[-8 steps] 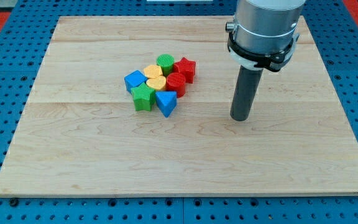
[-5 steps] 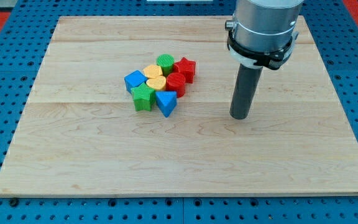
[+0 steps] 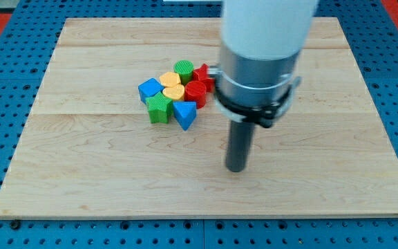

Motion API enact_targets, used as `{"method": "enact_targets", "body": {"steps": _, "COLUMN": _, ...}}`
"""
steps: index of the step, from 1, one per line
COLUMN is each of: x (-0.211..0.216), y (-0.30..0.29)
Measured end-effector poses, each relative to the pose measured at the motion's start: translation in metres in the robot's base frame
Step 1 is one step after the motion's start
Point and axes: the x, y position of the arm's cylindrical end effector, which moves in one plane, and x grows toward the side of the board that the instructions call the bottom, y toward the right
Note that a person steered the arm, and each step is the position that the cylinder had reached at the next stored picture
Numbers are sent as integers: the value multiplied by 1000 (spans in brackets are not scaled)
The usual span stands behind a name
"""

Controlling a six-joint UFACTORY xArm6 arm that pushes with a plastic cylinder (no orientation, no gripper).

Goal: Separate the blue triangle from a group of blocks

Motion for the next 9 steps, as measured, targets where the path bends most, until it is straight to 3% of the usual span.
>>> {"method": "enact_targets", "body": {"steps": 2, "x": 0, "y": -132}}
{"method": "enact_targets", "body": {"steps": 3, "x": 0, "y": -164}}
{"method": "enact_targets", "body": {"steps": 6, "x": -89, "y": -156}}
{"method": "enact_targets", "body": {"steps": 9, "x": -102, "y": -128}}
